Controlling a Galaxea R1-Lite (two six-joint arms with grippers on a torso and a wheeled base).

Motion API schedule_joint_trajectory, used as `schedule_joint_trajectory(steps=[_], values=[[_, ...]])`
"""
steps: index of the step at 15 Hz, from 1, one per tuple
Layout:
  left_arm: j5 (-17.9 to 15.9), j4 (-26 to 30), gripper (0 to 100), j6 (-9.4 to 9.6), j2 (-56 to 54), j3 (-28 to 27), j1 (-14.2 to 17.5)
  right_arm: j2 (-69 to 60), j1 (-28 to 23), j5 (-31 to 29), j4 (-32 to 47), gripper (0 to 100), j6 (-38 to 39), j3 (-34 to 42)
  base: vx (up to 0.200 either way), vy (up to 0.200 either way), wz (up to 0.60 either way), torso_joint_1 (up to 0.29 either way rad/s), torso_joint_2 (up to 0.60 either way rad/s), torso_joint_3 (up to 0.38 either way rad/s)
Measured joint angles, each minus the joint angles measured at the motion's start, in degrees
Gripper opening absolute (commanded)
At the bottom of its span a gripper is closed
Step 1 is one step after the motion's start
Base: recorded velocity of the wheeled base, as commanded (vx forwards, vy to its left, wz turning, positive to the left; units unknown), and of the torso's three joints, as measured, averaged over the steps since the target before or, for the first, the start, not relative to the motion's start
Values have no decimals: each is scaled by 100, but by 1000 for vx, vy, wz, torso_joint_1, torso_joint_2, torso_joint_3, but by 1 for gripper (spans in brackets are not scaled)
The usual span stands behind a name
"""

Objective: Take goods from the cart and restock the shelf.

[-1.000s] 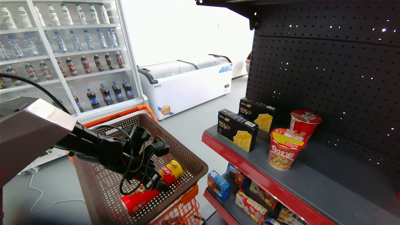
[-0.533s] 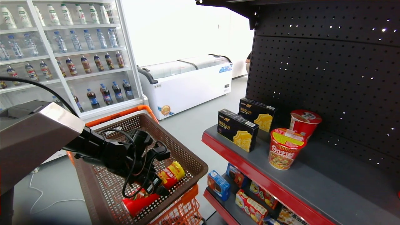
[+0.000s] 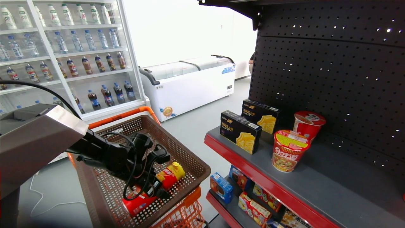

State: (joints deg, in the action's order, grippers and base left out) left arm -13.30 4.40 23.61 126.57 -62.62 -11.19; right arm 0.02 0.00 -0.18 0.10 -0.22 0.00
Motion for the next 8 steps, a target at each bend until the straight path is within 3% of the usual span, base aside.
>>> schedule_joint_trajectory(steps=[8], values=[[-5, -17, 0, 6, 94, -7, 133, 0, 0, 0, 0, 100, 0, 0, 0, 0, 0, 0, 0, 0]])
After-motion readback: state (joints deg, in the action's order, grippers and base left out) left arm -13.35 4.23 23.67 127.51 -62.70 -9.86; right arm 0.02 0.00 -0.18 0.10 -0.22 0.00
